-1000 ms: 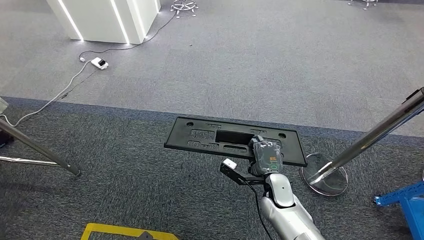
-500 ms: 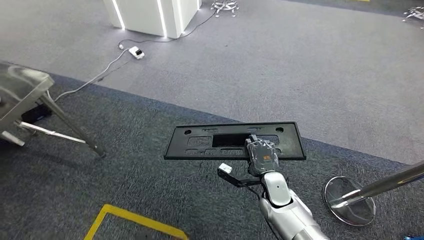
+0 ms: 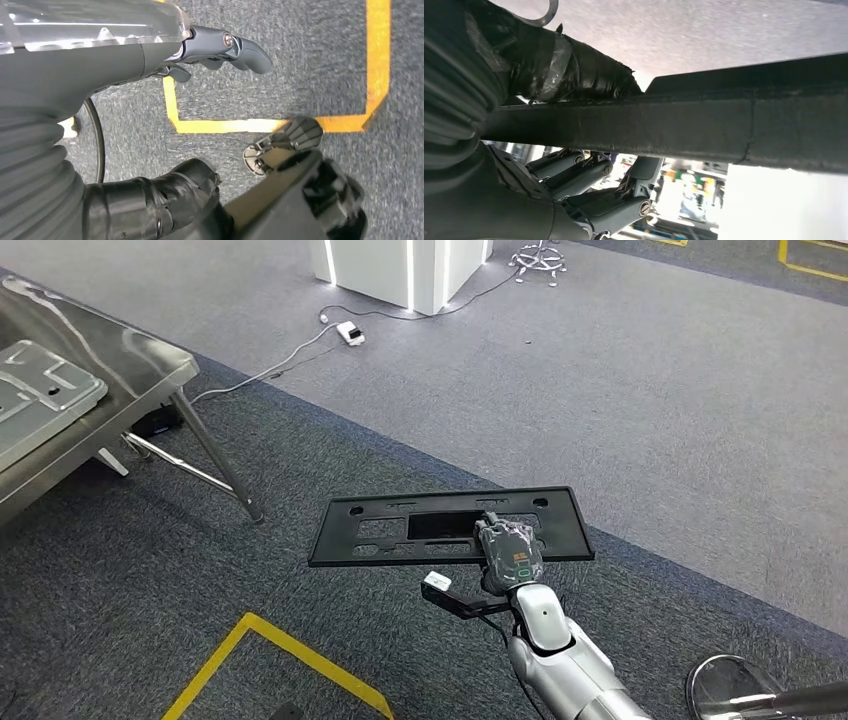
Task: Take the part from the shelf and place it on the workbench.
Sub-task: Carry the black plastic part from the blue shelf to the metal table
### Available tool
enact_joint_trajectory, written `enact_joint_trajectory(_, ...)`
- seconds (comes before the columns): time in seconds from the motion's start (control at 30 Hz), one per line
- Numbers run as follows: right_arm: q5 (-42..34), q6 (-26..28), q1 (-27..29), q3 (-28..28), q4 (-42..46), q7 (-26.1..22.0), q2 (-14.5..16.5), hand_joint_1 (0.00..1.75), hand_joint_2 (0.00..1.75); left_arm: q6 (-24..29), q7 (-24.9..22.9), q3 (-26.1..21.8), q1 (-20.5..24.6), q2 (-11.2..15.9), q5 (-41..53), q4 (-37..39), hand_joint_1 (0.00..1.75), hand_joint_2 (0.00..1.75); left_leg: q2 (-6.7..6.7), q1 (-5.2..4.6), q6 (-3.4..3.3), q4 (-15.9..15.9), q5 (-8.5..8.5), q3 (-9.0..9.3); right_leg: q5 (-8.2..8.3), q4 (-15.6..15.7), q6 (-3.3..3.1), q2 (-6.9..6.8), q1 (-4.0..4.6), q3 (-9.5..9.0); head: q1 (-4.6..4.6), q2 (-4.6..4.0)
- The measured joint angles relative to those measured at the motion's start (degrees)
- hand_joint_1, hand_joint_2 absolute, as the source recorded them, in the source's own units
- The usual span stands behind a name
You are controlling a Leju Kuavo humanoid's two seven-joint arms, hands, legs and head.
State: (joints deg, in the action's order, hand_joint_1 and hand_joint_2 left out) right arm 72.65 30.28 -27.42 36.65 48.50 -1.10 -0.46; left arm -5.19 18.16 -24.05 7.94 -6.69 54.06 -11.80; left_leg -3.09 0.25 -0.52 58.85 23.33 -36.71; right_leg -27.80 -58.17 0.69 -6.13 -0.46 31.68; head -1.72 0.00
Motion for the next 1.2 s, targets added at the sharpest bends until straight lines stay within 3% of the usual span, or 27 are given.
enact_joint_trajectory(0.07,-0.24,-0.01,-0.30,0.12,-0.02,-0.13,0.45,1.75,1.75,0.01,-0.01,-0.03,-0.02,0.06,0.04,0.00,0.00,1.75,1.22,0.01,-0.87,-0.34,-0.07,0.15,-0.38,0.01,0.73,-0.51,-0.11,-0.42,0.01,0.00)
enact_joint_trajectory(0.13,-0.43,0.00,-0.62,0.22,-0.09,-0.20,0.79,1.75,1.75,0.02,-0.01,-0.04,0.12,0.11,0.09,0.00,0.00,1.75,2.36,0.24,-1.71,-0.81,-0.17,0.65,-2.05,-2.36,1.21,1.68,-0.42,0.37,0.05,0.00)
enact_joint_trajectory(0.2,-0.49,-0.01,-0.71,0.34,-0.24,-0.24,0.85,1.75,1.75,0.03,0.00,-0.04,0.48,0.11,0.11,0.00,0.00,1.75,3.60,0.31,-2.29,-0.96,-0.15,0.88,-5.36,-9.30,1.25,4.80,-0.50,3.82,0.10,0.00)
enact_joint_trajectory(0.23,-0.50,-0.02,-0.63,0.39,-0.36,-0.25,0.85,1.75,1.75,0.03,0.01,-0.05,0.64,0.11,0.11,0.00,0.00,1.75,4.35,0.22,-2.45,-0.90,-0.10,0.89,-6.77,-13.22,1.22,5.50,-0.45,6.01,0.12,0.00)
enact_joint_trajectory(0.27,-0.50,-0.03,-0.49,0.45,-0.48,-0.26,0.85,1.75,1.75,0.02,0.01,-0.05,0.71,0.11,0.13,0.00,0.00,1.75,5.19,0.13,-2.54,-0.80,-0.04,0.89,-7.30,-15.98,1.16,5.80,-0.37,7.74,0.12,0.00)
enact_joint_trajectory(0.3,-0.50,-0.03,-0.36,0.49,-0.59,-0.26,0.84,1.75,1.75,0.02,0.00,-0.06,0.68,0.11,0.14,0.00,0.00,1.75,6.08,0.02,-2.59,-0.67,0.01,0.91,-6.61,-16.67,1.02,5.96,-0.32,8.57,0.11,0.00)
enact_joint_trajectory(0.37,-0.53,-0.04,-0.33,0.54,-0.71,-0.24,0.82,1.75,1.75,0.02,-0.01,-0.06,0.57,0.10,0.16,0.00,0.00,1.75,7.87,-0.11,-2.56,-0.38,0.14,0.97,-2.25,-11.45,0.43,6.87,-0.25,7.07,0.11,0.00)
enact_joint_trajectory(0.43,-0.62,-0.05,-0.52,0.55,-0.80,-0.27,0.82,1.75,1.75,0.02,-0.02,-0.06,0.58,0.02,0.17,0.00,0.00,1.75,9.37,-0.15,-2.33,-0.13,0.24,0.85,1.19,-4.05,-0.21,9.53,-0.31,4.14,0.11,0.00)
enact_joint_trajectory(0.5,-0.78,-0.05,-0.64,0.60,-0.90,-0.46,0.93,1.75,1.75,0.02,-0.03,-0.06,0.64,-0.05,0.20,0.00,0.00,1.75,10.63,0.04,-1.77,-0.10,0.15,0.48,1.60,-1.17,-0.47,10.89,-0.22,2.84,0.12,0.00)
enact_joint_trajectory(0.57,-0.97,-0.04,-0.69,0.70,-0.95,-0.63,1.25,1.75,1.75,0.05,-0.08,-0.06,0.52,0.02,0.27,0.00,0.00,1.75,11.56,0.27,-1.08,-0.24,0.03,0.21,1.74,-0.57,-0.71,9.67,-0.23,2.42,0.11,0.00)
enact_joint_trajectory(0.63,-1.19,-0.03,-0.76,0.79,-0.95,-0.73,1.64,1.75,1.75,0.11,-0.15,-0.06,0.43,0.15,0.33,0.00,0.00,1.75,9.32,0.07,-0.56,1.30,1.13,-0.54,1.98,0.26,-1.28,8.23,-0.53,1.78,-0.03,0.00)
enact_joint_trajectory(0.7,-1.33,-0.03,-0.74,0.85,-0.97,-0.92,1.84,1.75,1.75,0.14,-0.17,-0.06,0.62,0.20,0.34,0.00,0.00,1.75,5.41,0.00,-0.07,7.32,4.31,-3.44,1.93,0.75,-1.69,6.58,-0.57,1.24,-0.21,0.00)
enact_joint_trajectory(0.77,-1.34,-0.03,-0.57,0.88,-1.09,-1.09,1.86,1.75,1.75,0.15,-0.17,-0.06,0.74,0.20,0.34,0.00,0.00,1.75,3.76,0.37,0.48,14.17,6.88,-6.97,1.64,0.75,-1.71,4.79,-0.49,1.02,-0.25,0.00)
enact_joint_trajectory(0.8,-1.35,-0.03,-0.44,0.91,-1.14,-1.14,1.87,1.75,1.75,0.15,-0.17,-0.06,0.68,0.21,0.34,0.00,0.00,1.75,3.51,0.56,0.71,15.14,6.68,-7.54,1.48,0.71,-1.63,3.97,-0.50,0.93,-0.25,0.00)
enact_joint_trajectory(0.83,-1.37,-0.02,-0.34,0.93,-1.17,-1.19,1.90,1.75,1.75,0.17,-0.17,-0.06,0.59,0.25,0.34,0.00,0.00,1.75,3.24,0.72,0.89,13.87,5.43,-6.91,1.28,0.65,-1.46,3.20,-0.56,0.80,-0.25,0.00)
enact_joint_trajectory(0.93,-1.50,0.00,-0.37,0.98,-1.17,-1.26,2.06,1.75,1.75,0.22,-0.16,-0.06,0.57,0.44,0.34,0.00,0.00,1.75,0.68,0.61,0.90,3.02,0.75,-1.20,0.41,0.31,-0.58,1.26,-0.57,0.18,-0.23,0.00)
enact_joint_trajectory(1.0,-1.86,0.00,-0.49,1.04,-1.14,-1.34,2.17,1.75,1.75,0.23,-0.14,-0.06,0.66,0.46,0.35,0.00,0.00,1.75,-0.14,0.18,0.17,0.04,0.48,0.30,-0.05,0.16,0.06,0.25,-0.20,-0.11,-0.17,0.00)
enact_joint_trajectory(1.07,-2.26,-0.01,-0.57,1.19,-1.09,-1.43,2.35,1.75,1.75,0.23,-0.13,-0.06,0.55,0.46,0.36,0.00,0.00,1.75,1.10,0.14,-0.80,-0.02,0.59,0.32,-0.41,0.22,0.66,-0.48,-0.14,-0.44,-0.13,0.00)
enact_joint_trajectory(1.13,-2.50,-0.02,-0.67,1.31,-1.05,-1.50,2.53,1.75,1.75,0.23,-0.11,-0.06,0.46,0.48,0.38,0.00,0.00,1.75,2.23,0.30,-1.62,-0.21,0.63,0.58,-1.77,-1.35,1.21,1.57,-0.53,-0.04,-0.13,0.00)
enact_joint_trajectory(1.2,-2.68,-0.04,-0.68,1.34,-1.05,-1.62,2.58,1.75,1.75,0.24,-0.08,-0.06,0.69,0.50,0.44,0.00,0.00,1.75,3.29,0.35,-2.27,-0.30,0.67,0.77,-4.88,-7.37,1.37,4.71,-0.76,2.86,-0.12,0.00)
